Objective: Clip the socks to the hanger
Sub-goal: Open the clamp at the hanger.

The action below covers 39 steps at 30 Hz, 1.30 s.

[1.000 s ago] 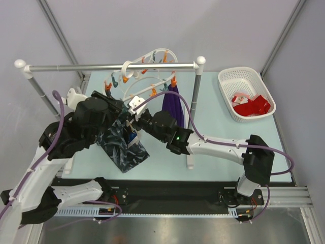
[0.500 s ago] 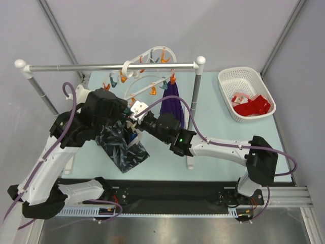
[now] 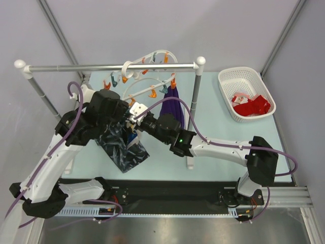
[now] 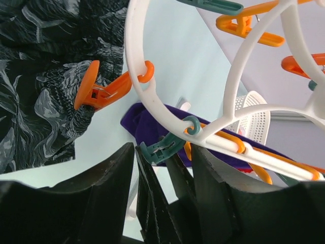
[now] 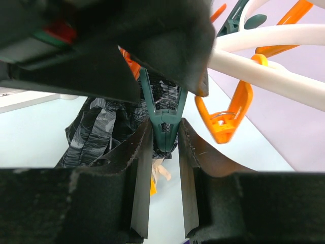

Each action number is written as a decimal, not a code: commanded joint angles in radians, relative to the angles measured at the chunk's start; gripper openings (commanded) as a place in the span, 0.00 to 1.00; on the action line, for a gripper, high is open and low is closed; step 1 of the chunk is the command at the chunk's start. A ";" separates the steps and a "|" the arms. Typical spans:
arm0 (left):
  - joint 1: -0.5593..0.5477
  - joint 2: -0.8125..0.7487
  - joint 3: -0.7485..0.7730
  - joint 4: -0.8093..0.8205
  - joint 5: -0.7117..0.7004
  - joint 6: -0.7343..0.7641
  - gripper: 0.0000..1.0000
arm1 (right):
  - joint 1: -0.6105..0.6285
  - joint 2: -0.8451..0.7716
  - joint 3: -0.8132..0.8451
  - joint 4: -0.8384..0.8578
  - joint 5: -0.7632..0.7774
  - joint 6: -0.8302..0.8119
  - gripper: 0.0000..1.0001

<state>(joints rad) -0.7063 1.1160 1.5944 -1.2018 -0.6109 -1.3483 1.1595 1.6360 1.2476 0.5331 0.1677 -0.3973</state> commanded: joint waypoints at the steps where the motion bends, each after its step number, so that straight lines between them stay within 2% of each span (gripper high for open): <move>1: 0.010 -0.005 -0.028 0.039 -0.061 0.049 0.57 | 0.008 -0.042 0.042 0.019 0.012 0.003 0.00; 10: 0.008 0.015 -0.021 0.011 -0.147 0.017 0.57 | 0.026 -0.024 0.052 0.033 0.045 -0.015 0.00; 18: 0.008 0.022 -0.037 0.039 -0.138 -0.025 0.57 | 0.039 0.001 0.044 0.074 0.084 -0.051 0.00; 24: 0.008 0.018 -0.040 0.067 -0.141 -0.026 0.52 | 0.046 0.007 0.030 0.097 0.090 -0.078 0.00; 27: 0.007 0.013 -0.053 0.084 -0.138 -0.018 0.47 | 0.048 0.004 0.018 0.113 0.092 -0.083 0.00; 30: 0.007 0.001 -0.070 0.105 -0.135 -0.012 0.33 | 0.048 -0.002 0.010 0.126 0.092 -0.084 0.00; 33: 0.008 -0.004 -0.073 0.105 -0.139 -0.006 0.27 | 0.049 -0.007 0.009 0.126 0.092 -0.087 0.00; 34: 0.008 -0.005 -0.074 0.107 -0.142 0.000 0.20 | 0.051 -0.008 0.006 0.128 0.092 -0.087 0.00; 37: 0.008 -0.019 -0.083 0.114 -0.151 0.012 0.08 | 0.049 -0.016 0.001 0.122 0.099 -0.084 0.00; 38: 0.007 -0.027 -0.093 0.117 -0.153 0.015 0.00 | 0.051 -0.018 0.001 0.117 0.105 -0.083 0.04; 39: 0.008 -0.033 -0.100 0.123 -0.153 0.015 0.00 | 0.051 -0.021 0.000 0.101 0.110 -0.081 0.27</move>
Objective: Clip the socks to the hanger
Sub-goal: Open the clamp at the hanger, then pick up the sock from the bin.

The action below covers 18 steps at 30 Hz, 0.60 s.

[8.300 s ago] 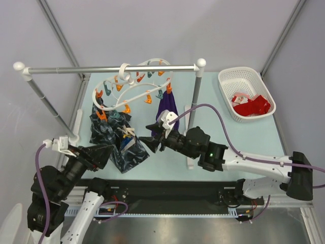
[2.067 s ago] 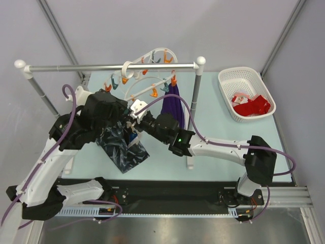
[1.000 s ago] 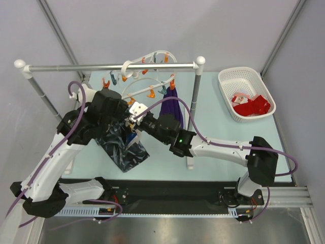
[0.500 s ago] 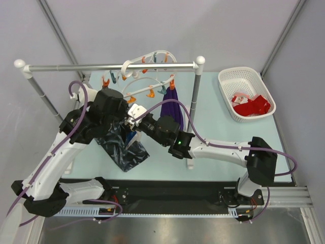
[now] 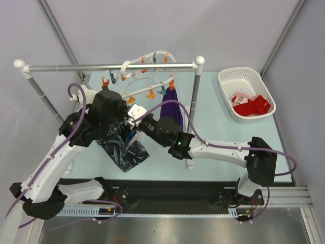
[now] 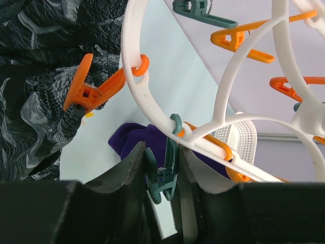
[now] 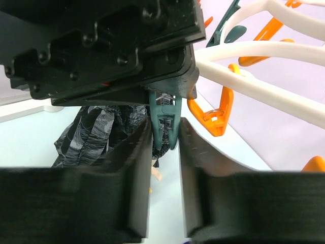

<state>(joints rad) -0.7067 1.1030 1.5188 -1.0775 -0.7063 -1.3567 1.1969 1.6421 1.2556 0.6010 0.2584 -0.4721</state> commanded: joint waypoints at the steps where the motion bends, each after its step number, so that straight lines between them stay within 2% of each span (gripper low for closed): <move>1: 0.007 -0.026 -0.035 0.025 -0.056 0.045 0.00 | 0.015 -0.036 -0.019 0.028 0.025 -0.002 0.38; 2: 0.007 -0.034 -0.054 0.040 -0.052 0.059 0.00 | 0.016 -0.042 -0.027 0.029 0.047 0.000 0.49; 3: 0.007 -0.043 -0.061 0.050 -0.048 0.070 0.00 | 0.015 -0.051 -0.042 0.029 0.053 0.004 0.71; 6: 0.009 -0.063 -0.086 0.083 -0.044 0.125 0.00 | 0.013 -0.099 -0.103 0.023 0.093 0.019 0.83; 13: 0.007 -0.166 -0.222 0.286 0.001 0.274 0.00 | 0.003 -0.290 -0.229 -0.133 0.157 0.144 0.86; 18: 0.009 -0.189 -0.267 0.342 0.010 0.342 0.00 | -0.060 -0.445 -0.226 -0.470 0.197 0.413 0.81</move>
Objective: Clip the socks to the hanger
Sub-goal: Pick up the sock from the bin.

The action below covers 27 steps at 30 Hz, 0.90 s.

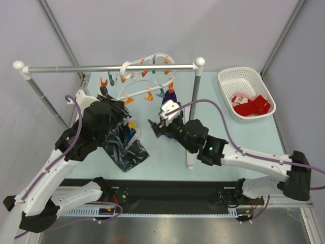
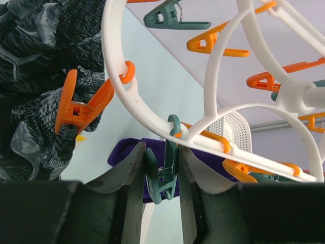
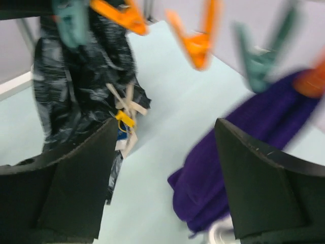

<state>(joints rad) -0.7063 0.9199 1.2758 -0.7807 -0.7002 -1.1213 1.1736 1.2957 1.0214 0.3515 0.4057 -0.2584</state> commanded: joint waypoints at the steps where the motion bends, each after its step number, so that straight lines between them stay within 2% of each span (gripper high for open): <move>1: 0.008 -0.012 -0.033 0.058 0.014 0.120 0.00 | -0.041 -0.123 0.003 -0.274 0.059 0.232 0.79; 5: 0.007 -0.058 -0.087 0.109 0.022 0.161 0.00 | -0.072 -0.252 -0.018 -0.523 0.108 0.388 0.77; 9: 0.008 -0.069 -0.101 0.103 0.019 0.161 0.00 | -0.195 -0.380 -0.030 -0.771 0.085 0.539 0.74; 12: 0.007 -0.066 -0.102 0.092 0.024 0.153 0.00 | -0.359 -0.470 -0.040 -0.858 0.091 0.605 0.69; 15: 0.008 -0.062 -0.102 0.093 0.025 0.152 0.00 | -0.599 -0.489 -0.040 -0.873 0.018 0.634 0.65; 16: 0.008 -0.062 -0.102 0.093 0.027 0.149 0.00 | -0.667 -0.480 -0.041 -0.864 -0.023 0.637 0.65; 17: 0.008 -0.064 -0.104 0.092 0.027 0.146 0.00 | -0.831 -0.431 -0.041 -0.844 -0.121 0.654 0.65; 18: 0.008 -0.064 -0.102 0.090 0.027 0.138 0.00 | -0.912 -0.399 -0.035 -0.835 -0.189 0.663 0.63; 19: 0.007 -0.069 -0.104 0.090 0.028 0.137 0.00 | -1.004 -0.356 -0.034 -0.818 -0.326 0.676 0.63; 20: 0.008 -0.072 -0.102 0.090 0.031 0.133 0.00 | -1.132 -0.316 -0.032 -0.797 -0.384 0.683 0.62; 22: 0.008 -0.075 -0.104 0.093 0.041 0.132 0.00 | -1.224 -0.189 -0.012 -0.711 -0.445 0.688 0.63; 24: 0.008 -0.079 -0.108 0.095 0.056 0.123 0.00 | -1.284 -0.066 0.009 -0.634 -0.407 0.667 0.67; 27: 0.008 -0.081 -0.108 0.093 0.067 0.111 0.00 | -1.386 0.058 0.098 -0.591 -0.447 0.677 0.67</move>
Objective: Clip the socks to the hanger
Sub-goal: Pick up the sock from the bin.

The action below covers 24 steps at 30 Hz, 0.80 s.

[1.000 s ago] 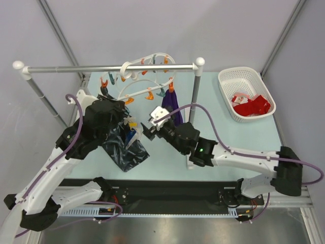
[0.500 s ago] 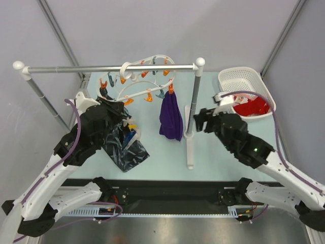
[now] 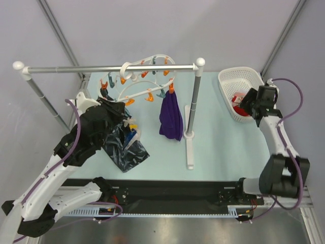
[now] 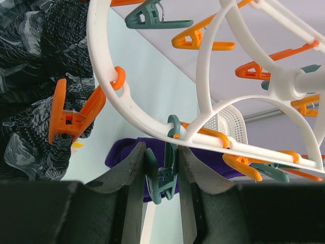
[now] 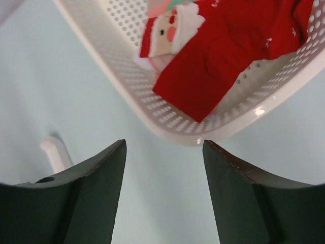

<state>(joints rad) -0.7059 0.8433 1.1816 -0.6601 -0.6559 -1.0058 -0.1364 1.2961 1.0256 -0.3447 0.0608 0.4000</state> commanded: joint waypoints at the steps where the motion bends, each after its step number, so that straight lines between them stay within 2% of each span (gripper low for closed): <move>1: 0.008 -0.003 -0.014 -0.030 0.024 -0.007 0.00 | -0.098 0.125 0.106 0.133 -0.125 0.022 0.66; 3: 0.006 -0.007 -0.014 -0.030 0.019 -0.013 0.00 | -0.150 0.185 0.128 0.205 -0.150 0.017 0.63; 6: 0.006 -0.007 -0.017 -0.023 0.013 -0.016 0.00 | -0.187 0.275 0.149 0.274 -0.196 0.013 0.51; 14: 0.008 -0.029 -0.065 0.014 0.021 -0.001 0.00 | -0.236 0.377 0.148 0.395 -0.108 0.000 0.53; 18: 0.006 -0.021 -0.048 0.024 -0.001 0.042 0.00 | -0.238 0.397 0.178 0.377 -0.062 -0.036 0.52; 19: 0.008 -0.023 -0.045 0.025 -0.004 0.048 0.00 | -0.239 0.404 0.204 0.354 0.003 -0.041 0.51; 24: 0.008 -0.027 -0.039 0.031 -0.011 0.070 0.00 | -0.259 0.413 0.192 0.322 0.037 -0.061 0.49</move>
<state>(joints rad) -0.7055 0.8169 1.1370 -0.6071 -0.6479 -0.9871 -0.3771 1.7016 1.1900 -0.0319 0.0395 0.3702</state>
